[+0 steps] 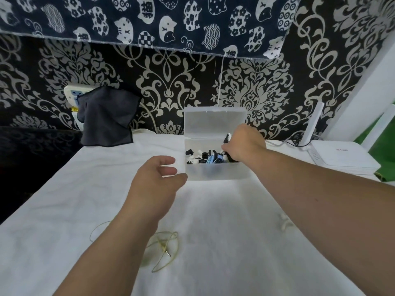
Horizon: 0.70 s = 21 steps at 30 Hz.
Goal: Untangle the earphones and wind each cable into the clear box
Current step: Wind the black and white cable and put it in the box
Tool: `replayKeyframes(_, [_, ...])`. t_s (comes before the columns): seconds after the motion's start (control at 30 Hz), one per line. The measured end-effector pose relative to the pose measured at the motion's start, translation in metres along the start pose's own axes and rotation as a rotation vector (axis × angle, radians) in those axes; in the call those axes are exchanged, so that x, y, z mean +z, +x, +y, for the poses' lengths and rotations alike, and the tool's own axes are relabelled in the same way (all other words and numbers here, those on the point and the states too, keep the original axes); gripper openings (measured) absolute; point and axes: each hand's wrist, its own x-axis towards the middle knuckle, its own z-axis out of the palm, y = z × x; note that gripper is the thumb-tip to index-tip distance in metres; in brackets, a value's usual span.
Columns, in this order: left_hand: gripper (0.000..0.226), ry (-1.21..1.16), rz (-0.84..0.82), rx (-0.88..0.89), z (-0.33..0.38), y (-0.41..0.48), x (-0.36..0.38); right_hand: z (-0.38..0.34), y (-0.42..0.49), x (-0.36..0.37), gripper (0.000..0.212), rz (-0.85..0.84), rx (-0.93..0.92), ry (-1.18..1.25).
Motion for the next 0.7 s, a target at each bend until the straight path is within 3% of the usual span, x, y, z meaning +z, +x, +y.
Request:
replayKeyframes(0.07, [0.031,0.009,0.021,0.004,-0.001,0.004,-0.004,-0.003,0.0,0.002,0.013,-0.04,-0.024,-0.097])
replayKeyframes(0.17, [0.031,0.051,0.051,0.009,-0.001,0.007,-0.008,-0.004,-0.002,0.0,0.016,-0.044,-0.077,-0.204])
replayKeyframes(0.3, [0.033,0.144,0.096,0.018,-0.003,0.01,-0.014,-0.002,-0.005,-0.001,0.005,-0.075,-0.126,-0.18])
replayKeyframes(0.4, [0.034,0.279,0.138,0.041,-0.005,0.012,-0.019,0.003,-0.011,0.0,0.024,-0.09,-0.131,-0.124])
replayKeyframes(0.53, [0.042,0.688,0.128,0.063,-0.014,0.019,-0.033,0.017,-0.039,-0.009,0.028,-0.017,-0.008,0.216])
replayKeyframes(0.6, [0.048,0.896,0.052,0.021,-0.022,0.022,-0.04,0.031,-0.06,-0.008,0.015,0.019,0.091,0.427])
replayKeyframes(0.7, [0.049,1.141,-0.12,-0.055,-0.032,0.022,-0.041,0.043,-0.102,-0.009,0.017,-0.05,0.262,0.768])
